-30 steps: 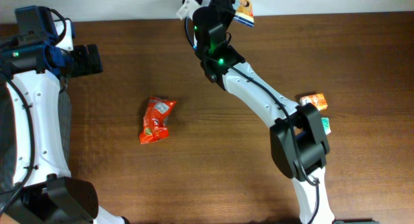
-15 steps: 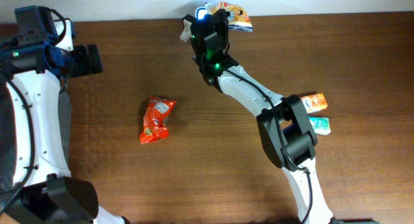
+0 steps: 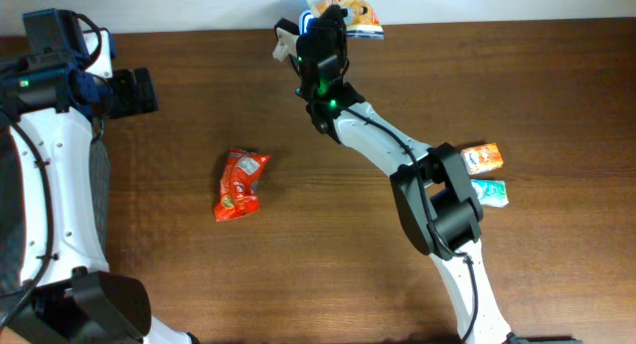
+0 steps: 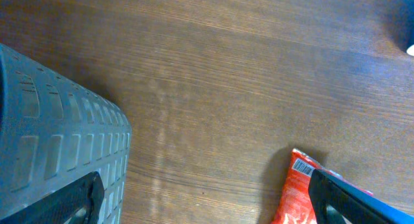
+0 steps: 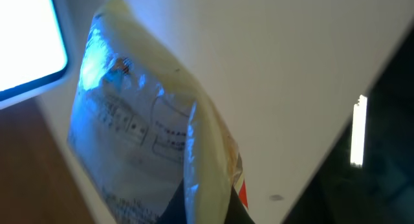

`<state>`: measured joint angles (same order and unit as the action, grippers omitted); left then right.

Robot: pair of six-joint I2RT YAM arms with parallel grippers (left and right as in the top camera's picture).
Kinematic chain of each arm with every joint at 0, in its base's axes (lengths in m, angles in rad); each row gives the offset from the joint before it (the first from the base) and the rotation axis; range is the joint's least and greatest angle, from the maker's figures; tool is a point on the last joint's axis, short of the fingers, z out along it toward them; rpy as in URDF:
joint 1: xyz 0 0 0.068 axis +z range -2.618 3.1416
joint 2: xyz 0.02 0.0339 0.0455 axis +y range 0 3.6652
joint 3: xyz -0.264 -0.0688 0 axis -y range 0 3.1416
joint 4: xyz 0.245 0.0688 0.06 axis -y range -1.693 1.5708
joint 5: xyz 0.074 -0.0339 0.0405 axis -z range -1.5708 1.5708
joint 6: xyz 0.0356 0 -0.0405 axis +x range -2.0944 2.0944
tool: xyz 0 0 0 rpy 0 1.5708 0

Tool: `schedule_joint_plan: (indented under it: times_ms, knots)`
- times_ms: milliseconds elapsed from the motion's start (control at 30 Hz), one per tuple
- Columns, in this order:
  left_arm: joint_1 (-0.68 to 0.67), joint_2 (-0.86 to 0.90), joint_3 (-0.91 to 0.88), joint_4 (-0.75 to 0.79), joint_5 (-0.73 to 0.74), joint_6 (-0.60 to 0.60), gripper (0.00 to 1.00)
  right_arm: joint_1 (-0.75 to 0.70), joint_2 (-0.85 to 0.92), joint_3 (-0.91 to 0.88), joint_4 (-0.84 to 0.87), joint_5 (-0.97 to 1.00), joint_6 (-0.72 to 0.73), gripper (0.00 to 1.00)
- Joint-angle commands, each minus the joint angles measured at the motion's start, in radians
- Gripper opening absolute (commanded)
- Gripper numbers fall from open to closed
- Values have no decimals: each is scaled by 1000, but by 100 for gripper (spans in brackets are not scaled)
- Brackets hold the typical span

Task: Scan the item barcode
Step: 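Lift the white bag and hold it against the scanner window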

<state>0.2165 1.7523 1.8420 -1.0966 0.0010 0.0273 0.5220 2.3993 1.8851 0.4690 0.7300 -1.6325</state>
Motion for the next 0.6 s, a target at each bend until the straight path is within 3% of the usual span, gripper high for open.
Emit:
schedule_joint_plan:
  times_ms: [0,567]
  knots:
    - [2,2,2,2,7,15,99,-21,33,20,50,-36,-95,4]
    - [2,2,2,2,6,15,99,6,45,5,13,44,-117,4]
